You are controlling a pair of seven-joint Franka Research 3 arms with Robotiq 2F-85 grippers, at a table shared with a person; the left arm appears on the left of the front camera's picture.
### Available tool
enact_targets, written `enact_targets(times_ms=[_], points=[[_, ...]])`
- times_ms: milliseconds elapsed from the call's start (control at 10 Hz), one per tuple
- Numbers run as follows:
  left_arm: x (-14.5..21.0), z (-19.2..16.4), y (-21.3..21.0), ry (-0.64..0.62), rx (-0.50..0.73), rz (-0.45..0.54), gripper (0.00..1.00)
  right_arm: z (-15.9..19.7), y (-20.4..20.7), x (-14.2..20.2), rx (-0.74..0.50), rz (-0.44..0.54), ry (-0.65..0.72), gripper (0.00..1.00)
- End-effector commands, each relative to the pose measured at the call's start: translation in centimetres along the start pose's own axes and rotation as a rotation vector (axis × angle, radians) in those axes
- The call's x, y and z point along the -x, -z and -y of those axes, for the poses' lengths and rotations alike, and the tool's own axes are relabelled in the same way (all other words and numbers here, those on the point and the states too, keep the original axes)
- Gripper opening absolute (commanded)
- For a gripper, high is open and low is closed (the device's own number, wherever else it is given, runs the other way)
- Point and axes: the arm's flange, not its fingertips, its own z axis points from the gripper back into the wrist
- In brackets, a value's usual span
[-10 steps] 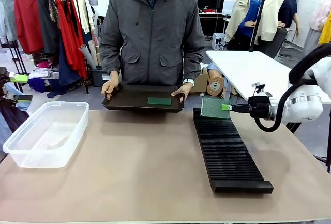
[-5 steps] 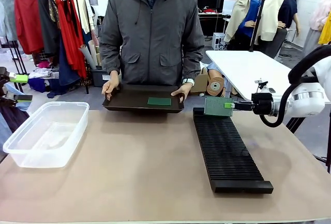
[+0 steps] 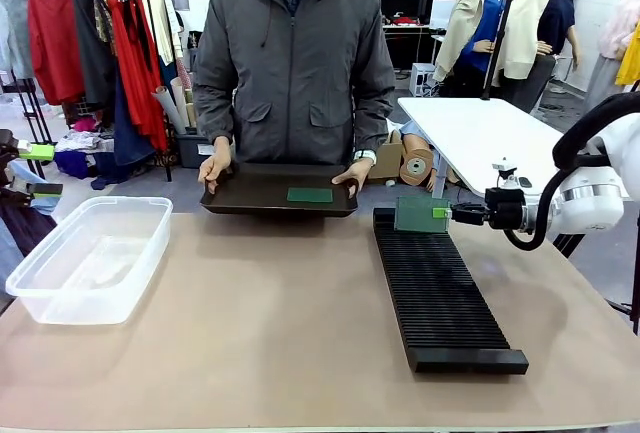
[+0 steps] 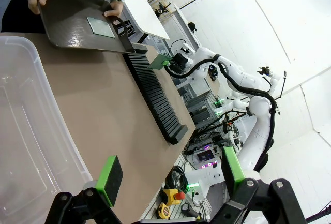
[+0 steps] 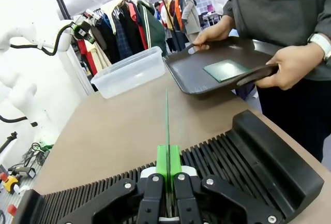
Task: Sort PCBs into racks and boxes based on the side picked up.
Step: If the short side of the Blank PCB is picked up, insert it into the PCB Rack ; if the long side is picked up, place it in the Organizing box.
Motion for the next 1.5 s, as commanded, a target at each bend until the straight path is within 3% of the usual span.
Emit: enact_targets(times_ms=[0, 600, 1400], points=[[0.1, 0.2, -0.1, 0.001, 0.008, -0.002, 1.00, 0.6, 0.4, 0.4, 0.014, -0.050, -0.025, 0.00], [0.1, 0.2, -0.1, 0.001, 0.008, -0.002, 1.00, 0.7, 0.3, 2.3, 0.020, -0.049, 0.028, 0.00], [0.1, 0.2, -0.1, 0.001, 0.008, -0.002, 1.00, 0.7, 0.3, 2.3, 0.020, -0.049, 0.028, 0.00]])
